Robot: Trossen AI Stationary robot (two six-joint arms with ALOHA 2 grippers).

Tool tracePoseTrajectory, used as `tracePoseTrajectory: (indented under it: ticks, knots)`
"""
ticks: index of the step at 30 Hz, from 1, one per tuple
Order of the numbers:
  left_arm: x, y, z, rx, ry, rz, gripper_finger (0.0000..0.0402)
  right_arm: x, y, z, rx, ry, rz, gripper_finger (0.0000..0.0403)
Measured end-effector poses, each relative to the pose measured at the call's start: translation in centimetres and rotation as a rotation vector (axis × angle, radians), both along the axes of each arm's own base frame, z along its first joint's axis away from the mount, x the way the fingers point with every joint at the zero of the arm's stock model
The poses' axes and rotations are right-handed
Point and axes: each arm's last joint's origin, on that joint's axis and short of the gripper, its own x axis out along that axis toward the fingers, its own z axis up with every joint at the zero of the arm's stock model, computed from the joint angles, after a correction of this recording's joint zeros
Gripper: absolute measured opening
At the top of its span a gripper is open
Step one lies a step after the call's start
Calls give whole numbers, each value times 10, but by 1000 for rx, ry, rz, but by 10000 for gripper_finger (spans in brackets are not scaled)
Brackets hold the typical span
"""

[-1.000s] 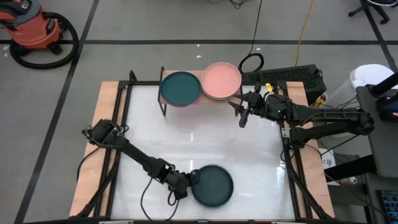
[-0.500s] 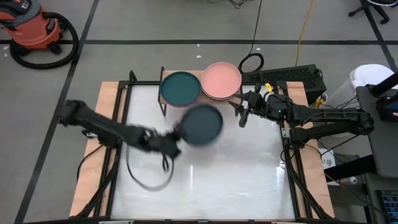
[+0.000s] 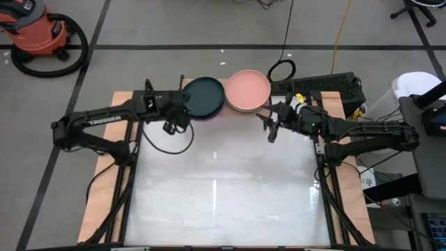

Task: Place and stack plates onto a shelf
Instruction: Stack the black plate on top of the green plate on the shelf, then return to Home Position

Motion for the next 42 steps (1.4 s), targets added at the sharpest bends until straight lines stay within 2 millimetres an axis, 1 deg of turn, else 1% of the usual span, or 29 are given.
tracePoseTrajectory:
  ticks: [3, 4, 11, 14, 19, 23, 28, 32, 34, 37, 42]
  knots:
    - [-2, 5, 0, -23, -8, 15, 14, 0, 0, 0, -10, 5, 2, 146]
    - [-1, 5, 0, -21, -16, 16, 22, 0, 0, 0, -12, 6, 2, 146]
    - [1, 6, 4, -11, -74, 41, 120, 0, 0, 0, -34, 17, 5, 146]
    - [0, 5, 6, -5, -89, 57, 155, 0, 0, 0, -36, 18, 5, 146]
    - [-7, -5, 16, -8, -147, 78, 197, 0, 0, 0, -42, 20, 6, 146]
    - [-16, -18, 28, -54, -245, 105, 211, -1, 0, 1, -42, 16, 6, 146]
    - [-38, -34, 51, -155, -454, 182, 213, -11, 1, 9, -66, -14, 7, 146]
    - [-68, -44, 71, -295, -671, 278, 213, -30, 3, 19, -72, -53, 8, 146]
    - [-83, -50, 76, -369, -769, 294, 209, -42, 5, 21, -65, -50, 19, 146]
    - [-98, -58, 71, -442, -874, 230, 179, -60, 8, 19, -42, -45, 63, 146]
    - [-116, -66, 42, -493, -1021, 154, 85, -78, 12, -12, 22, -64, 85, 146]
